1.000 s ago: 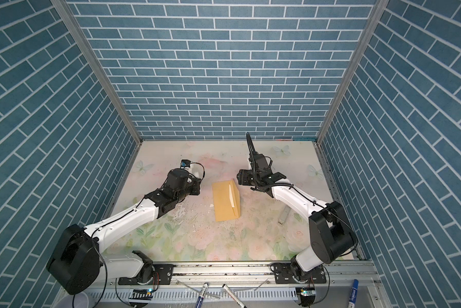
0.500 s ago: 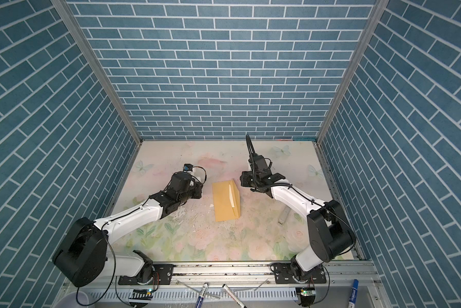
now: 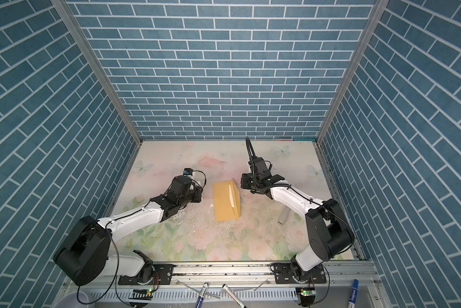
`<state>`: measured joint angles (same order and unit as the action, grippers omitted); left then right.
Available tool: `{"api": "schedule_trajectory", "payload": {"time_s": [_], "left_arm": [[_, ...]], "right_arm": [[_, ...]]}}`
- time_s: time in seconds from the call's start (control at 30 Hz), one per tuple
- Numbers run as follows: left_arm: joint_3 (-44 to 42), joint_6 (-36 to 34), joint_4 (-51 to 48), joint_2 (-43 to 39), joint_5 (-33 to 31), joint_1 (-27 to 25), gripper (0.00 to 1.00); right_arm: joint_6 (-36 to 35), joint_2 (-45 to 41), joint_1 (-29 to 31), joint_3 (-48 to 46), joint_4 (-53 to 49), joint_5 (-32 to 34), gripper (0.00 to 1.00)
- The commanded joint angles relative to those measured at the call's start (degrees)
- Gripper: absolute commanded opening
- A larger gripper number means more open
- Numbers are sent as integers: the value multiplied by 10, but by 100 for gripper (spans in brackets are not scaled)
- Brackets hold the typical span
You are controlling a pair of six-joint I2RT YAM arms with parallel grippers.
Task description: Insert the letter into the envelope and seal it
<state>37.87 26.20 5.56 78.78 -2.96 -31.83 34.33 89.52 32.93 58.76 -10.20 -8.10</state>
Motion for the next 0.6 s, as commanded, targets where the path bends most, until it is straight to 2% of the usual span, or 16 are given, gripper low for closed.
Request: {"api": "schedule_trajectory", "payload": {"time_s": [0.0, 0.17, 0.57], "left_arm": [[-5, 8, 35, 11, 23, 2, 0], [8, 20, 62, 39, 67, 0, 0], [16, 32, 125, 91, 81, -25, 0]], "right_arm": [[26, 11, -2, -15, 1, -8, 15], [33, 28, -6, -5, -29, 18, 9], [42, 92, -8, 16, -49, -21, 3]]}}
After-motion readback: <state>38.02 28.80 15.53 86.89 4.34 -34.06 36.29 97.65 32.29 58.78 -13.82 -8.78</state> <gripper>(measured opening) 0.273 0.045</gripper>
